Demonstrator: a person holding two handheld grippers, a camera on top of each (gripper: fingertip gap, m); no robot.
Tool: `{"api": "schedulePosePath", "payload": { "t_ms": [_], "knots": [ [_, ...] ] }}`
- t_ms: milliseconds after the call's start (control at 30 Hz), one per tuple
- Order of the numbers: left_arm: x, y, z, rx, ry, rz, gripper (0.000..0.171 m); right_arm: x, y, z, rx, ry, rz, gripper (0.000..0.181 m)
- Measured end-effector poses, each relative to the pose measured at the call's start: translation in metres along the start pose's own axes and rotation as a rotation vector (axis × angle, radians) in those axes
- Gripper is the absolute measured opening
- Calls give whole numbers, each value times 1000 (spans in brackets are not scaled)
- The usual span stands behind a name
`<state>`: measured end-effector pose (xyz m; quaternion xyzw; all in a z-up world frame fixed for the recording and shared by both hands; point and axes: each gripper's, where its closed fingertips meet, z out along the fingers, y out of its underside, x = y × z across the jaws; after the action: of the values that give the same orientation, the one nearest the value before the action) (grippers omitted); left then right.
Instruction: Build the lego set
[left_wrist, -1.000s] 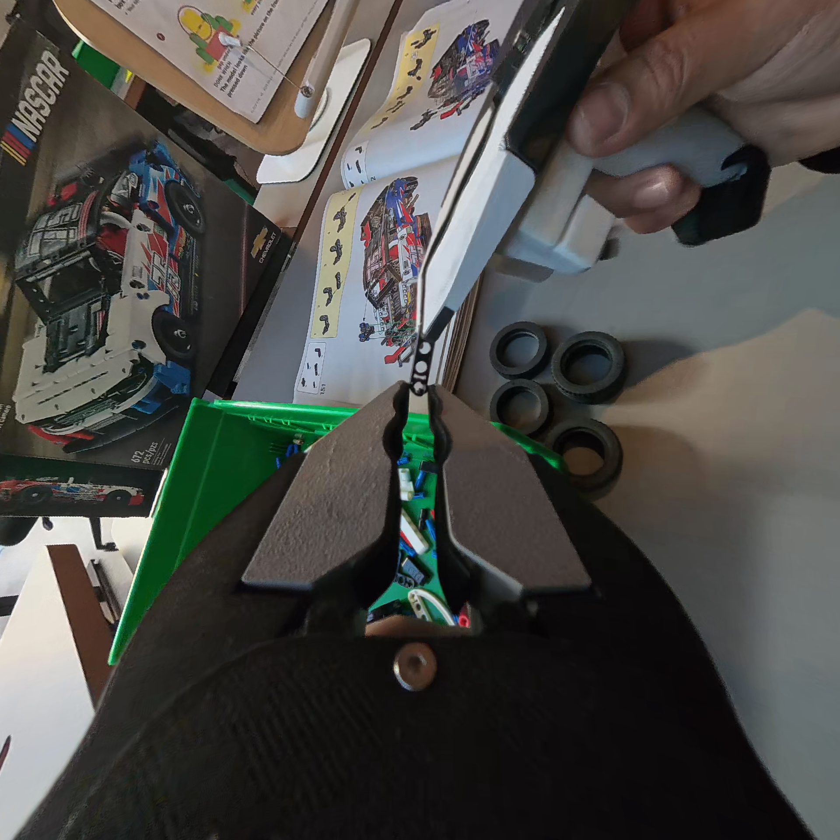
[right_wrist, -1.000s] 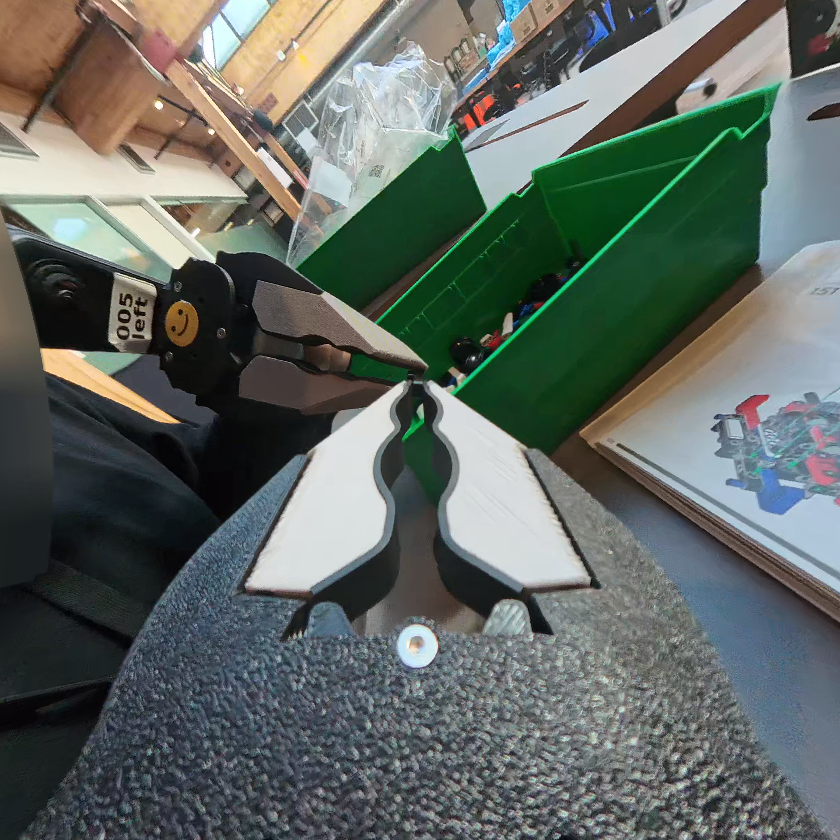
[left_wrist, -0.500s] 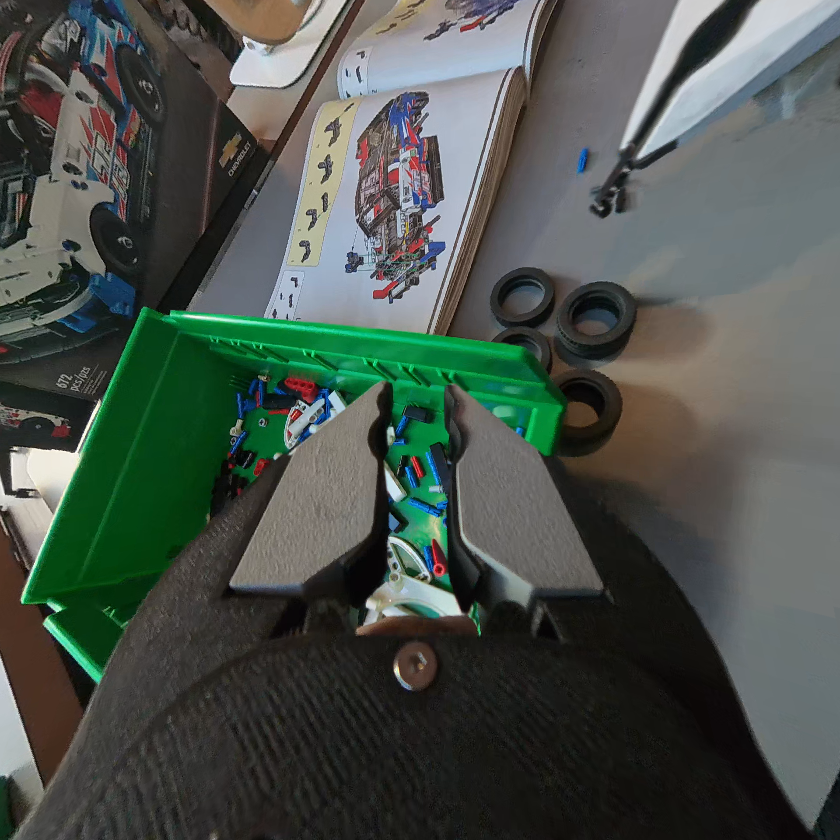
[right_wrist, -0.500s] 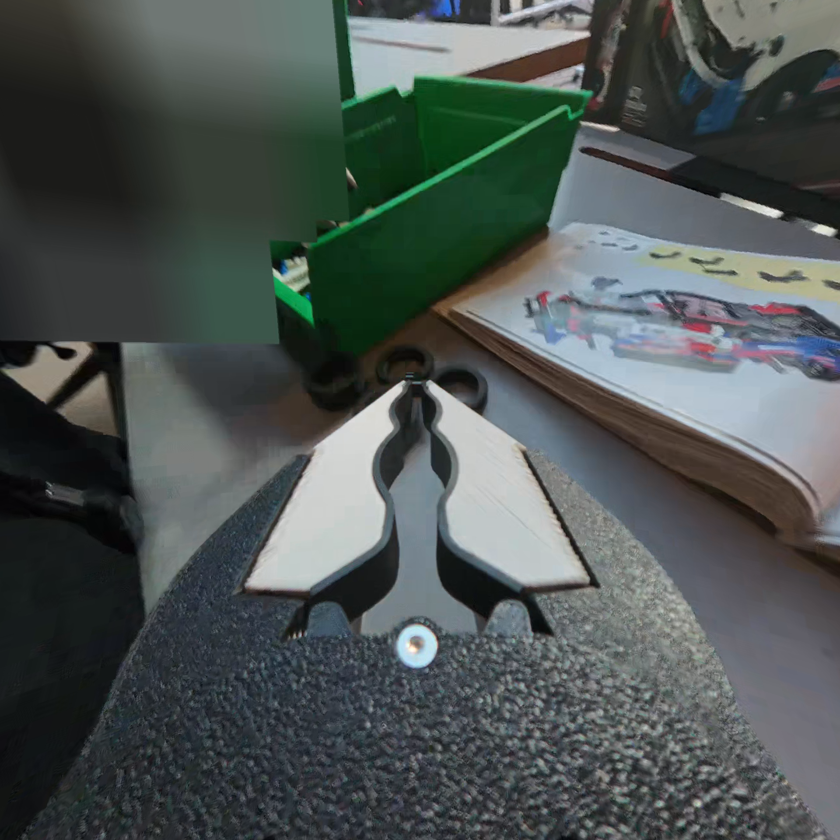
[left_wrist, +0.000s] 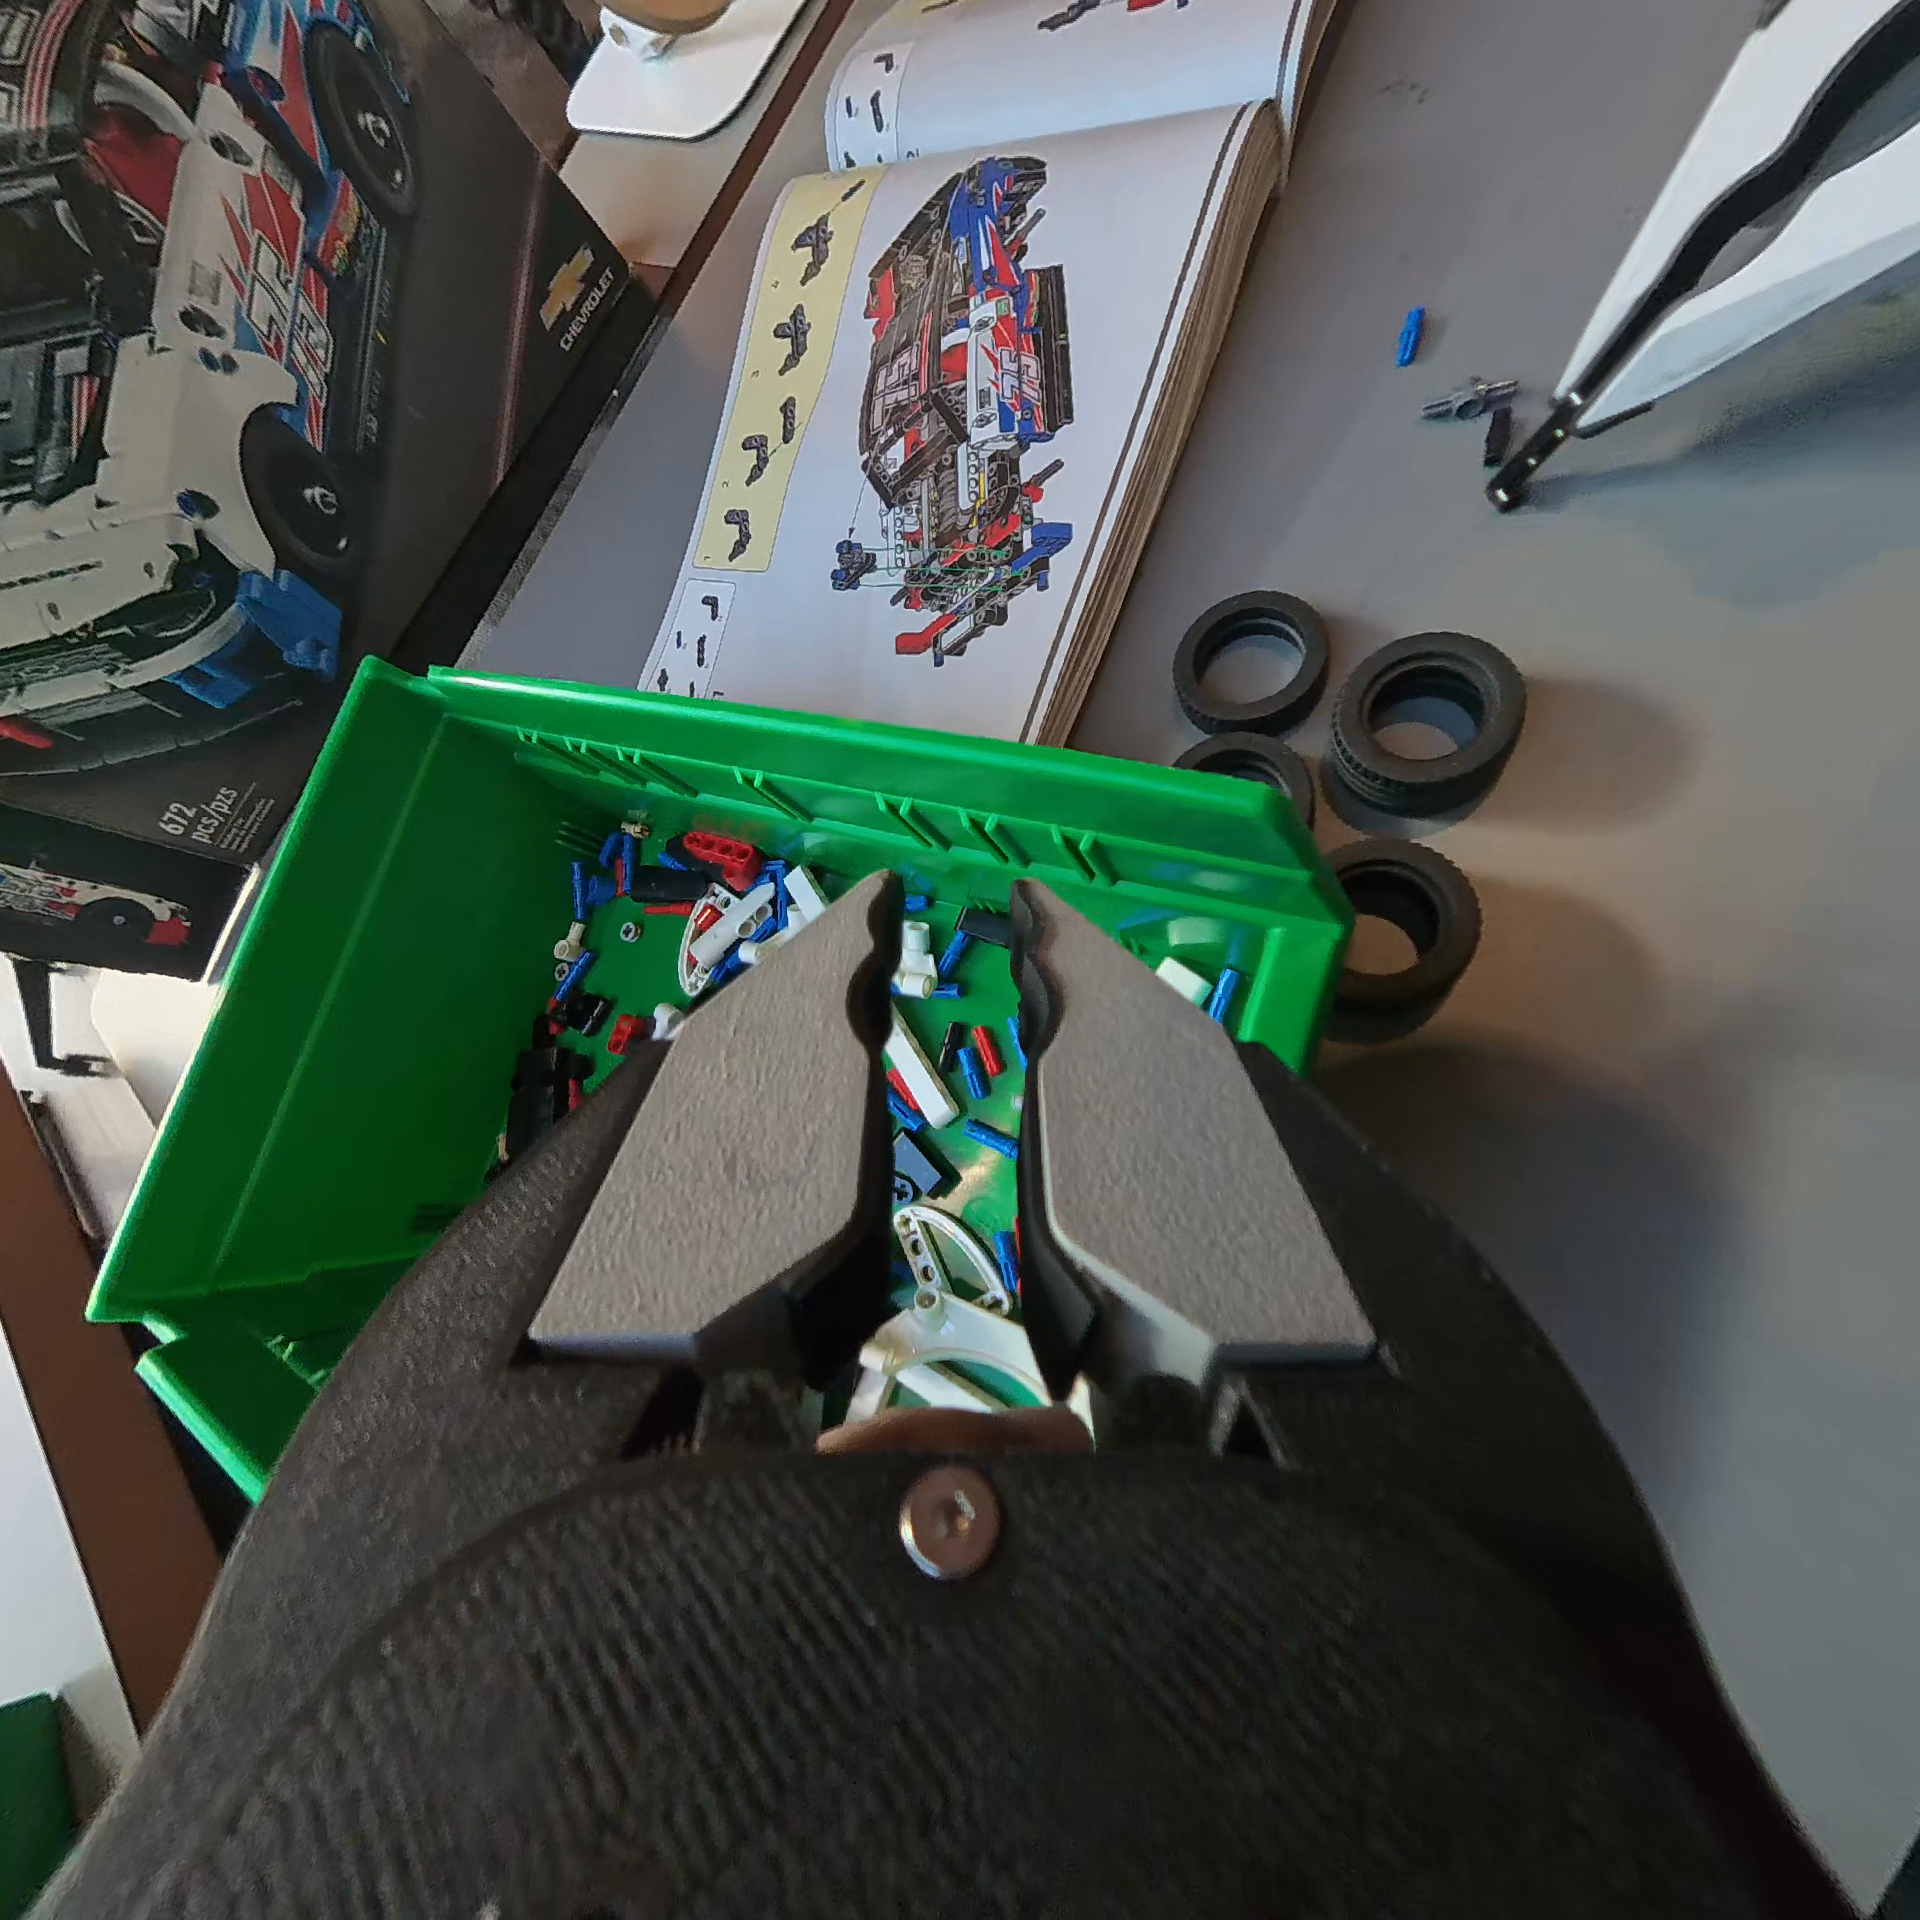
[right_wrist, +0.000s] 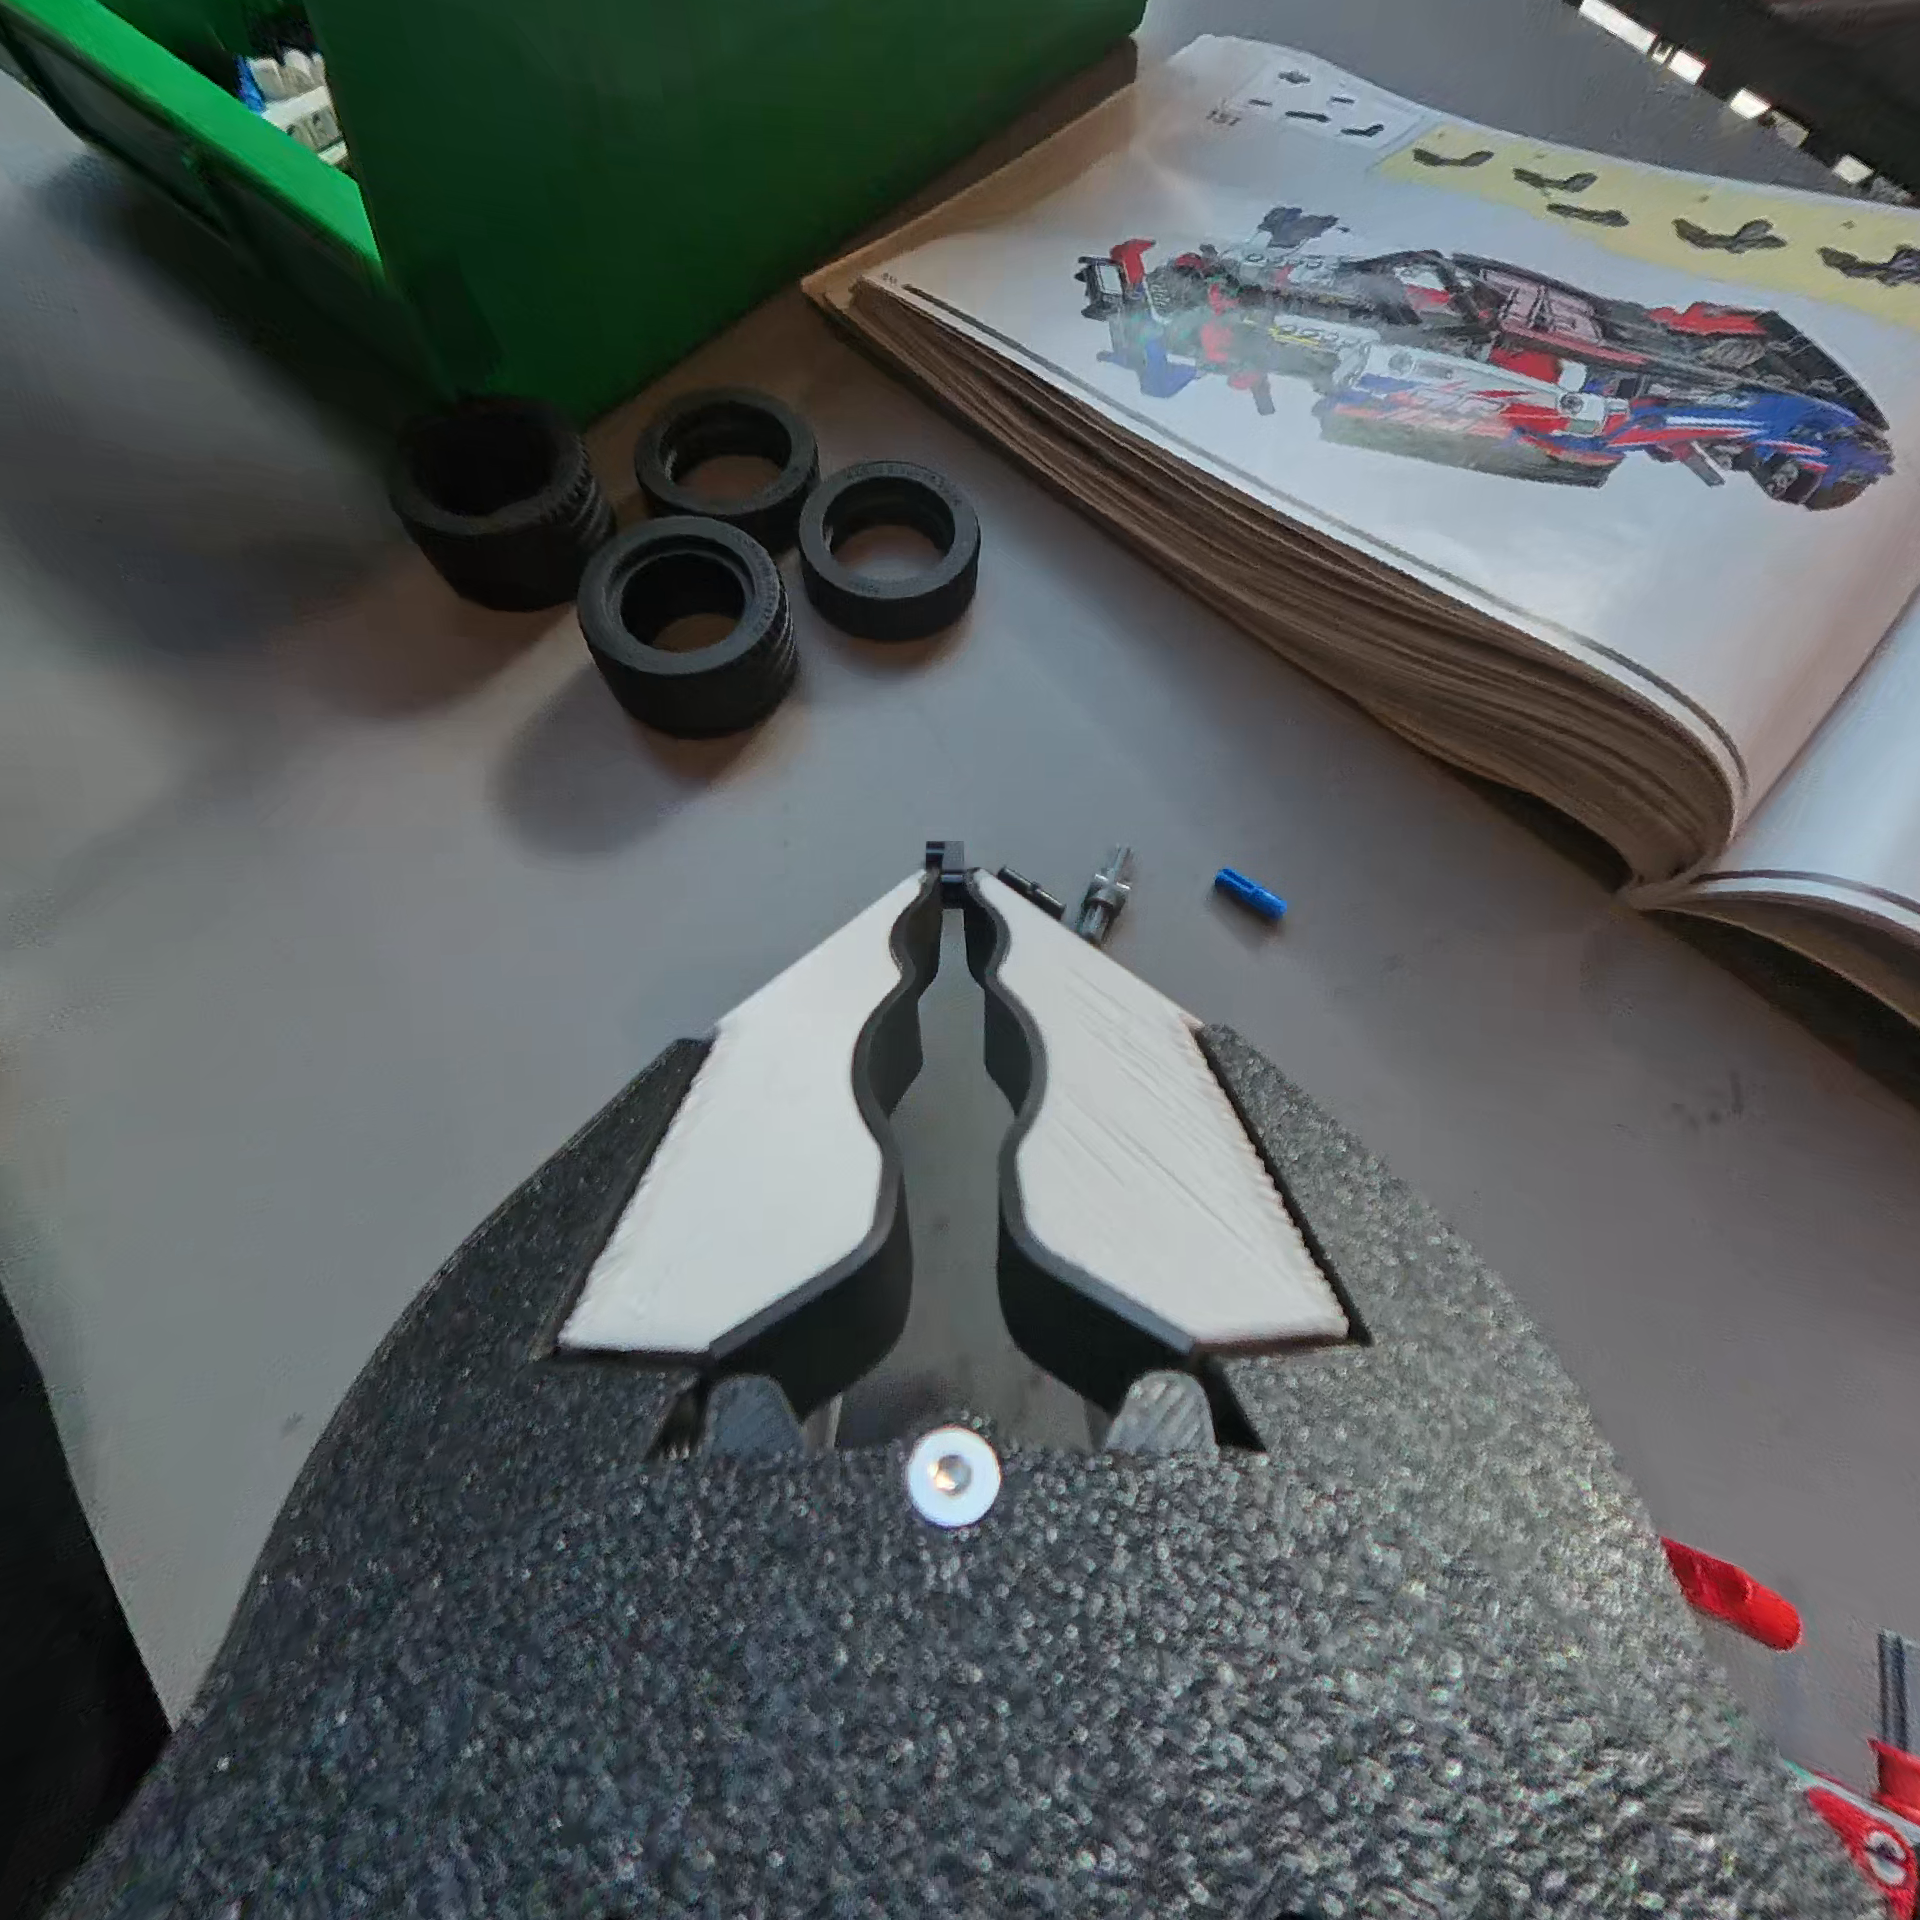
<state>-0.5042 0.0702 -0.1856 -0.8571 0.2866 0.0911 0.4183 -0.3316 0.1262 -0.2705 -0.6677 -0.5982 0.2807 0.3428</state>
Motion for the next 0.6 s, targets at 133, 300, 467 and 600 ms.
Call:
{"api": "schedulePosePath", "payload": {
  "t_ms": [133,300,467,600],
  "knots": [
    [-3,8,-4,-20,3,-32,19,-3,17,2,-112,-24,1,3],
    [-17,20,-9,-59,-26,-63,22,-5,17,-1,-123,-12,-51,10],
    [-41,35,-16,-85,-78,-172,25,-5,0,-9,-40,9,-46,17],
    [-71,54,-16,-158,-129,-295,31,-8,-16,-9,56,-3,-26,17]
  ]
}}
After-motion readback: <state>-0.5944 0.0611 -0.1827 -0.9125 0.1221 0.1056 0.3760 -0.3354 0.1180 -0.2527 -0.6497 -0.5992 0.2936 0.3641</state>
